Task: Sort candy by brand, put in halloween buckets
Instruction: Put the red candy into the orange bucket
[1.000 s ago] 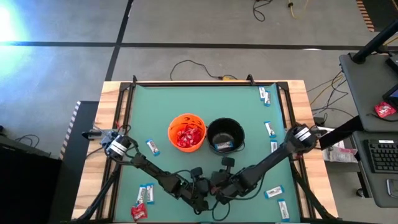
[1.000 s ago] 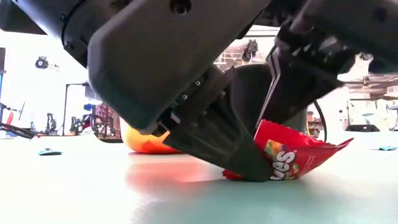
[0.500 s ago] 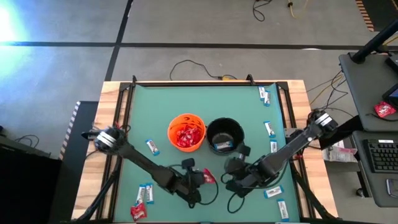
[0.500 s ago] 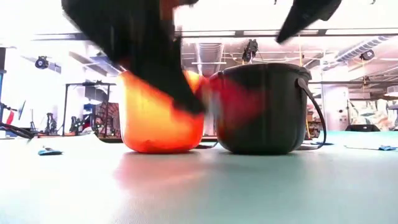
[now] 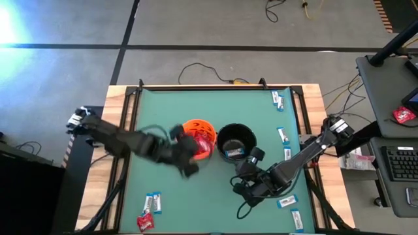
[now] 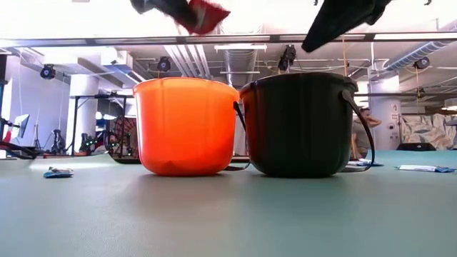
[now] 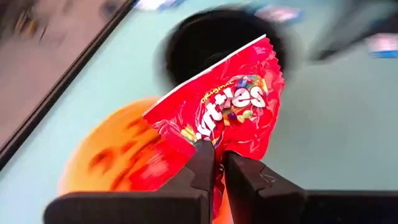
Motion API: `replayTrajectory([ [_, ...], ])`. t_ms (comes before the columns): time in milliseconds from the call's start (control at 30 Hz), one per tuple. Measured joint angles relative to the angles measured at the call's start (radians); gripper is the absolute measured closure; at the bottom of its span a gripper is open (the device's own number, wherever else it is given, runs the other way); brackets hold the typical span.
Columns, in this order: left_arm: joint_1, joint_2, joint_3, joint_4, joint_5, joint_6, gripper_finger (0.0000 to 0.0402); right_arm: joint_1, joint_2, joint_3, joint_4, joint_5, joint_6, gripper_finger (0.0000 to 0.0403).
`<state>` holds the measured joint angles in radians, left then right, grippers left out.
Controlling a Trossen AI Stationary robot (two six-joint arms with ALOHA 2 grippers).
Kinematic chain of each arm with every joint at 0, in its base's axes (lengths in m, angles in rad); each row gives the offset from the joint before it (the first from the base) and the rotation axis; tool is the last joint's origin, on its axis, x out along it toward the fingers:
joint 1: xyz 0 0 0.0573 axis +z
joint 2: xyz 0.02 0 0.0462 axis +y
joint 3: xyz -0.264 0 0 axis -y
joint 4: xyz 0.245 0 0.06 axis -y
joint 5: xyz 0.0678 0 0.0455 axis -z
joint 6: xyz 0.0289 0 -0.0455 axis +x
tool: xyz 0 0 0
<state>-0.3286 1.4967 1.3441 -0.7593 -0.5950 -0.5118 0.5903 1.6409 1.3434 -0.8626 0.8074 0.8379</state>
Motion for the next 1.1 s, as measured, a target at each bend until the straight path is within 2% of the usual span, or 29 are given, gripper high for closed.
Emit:
replayTrajectory([
  [167,0.172,0.019,-0.029,-0.09,0.139,-0.04,0.0395,-0.009,-0.032,0.054,0.004,0.001,-0.032,0.0392],
  [333,0.261,0.071,-0.081,-0.082,0.269,-0.009,0.0395,-0.015,-0.114,0.136,-0.019,0.004,-0.173,0.0392],
  [633,0.318,0.14,-0.131,-0.072,0.317,-0.004,0.0392,-0.021,-0.324,0.164,-0.012,0.013,-0.342,0.0392],
  [733,0.319,0.151,-0.118,-0.067,0.305,-0.015,0.0376,-0.029,-0.379,0.164,0.015,0.039,-0.383,0.0392],
  [933,0.327,0.163,-0.098,-0.045,0.299,-0.023,0.0315,-0.051,-0.425,0.164,0.052,-0.043,-0.528,0.0392],
  [1100,0.324,0.162,-0.036,-0.111,0.307,-0.026,0.0266,-0.079,-0.428,0.167,0.058,-0.048,-0.593,0.0392],
])
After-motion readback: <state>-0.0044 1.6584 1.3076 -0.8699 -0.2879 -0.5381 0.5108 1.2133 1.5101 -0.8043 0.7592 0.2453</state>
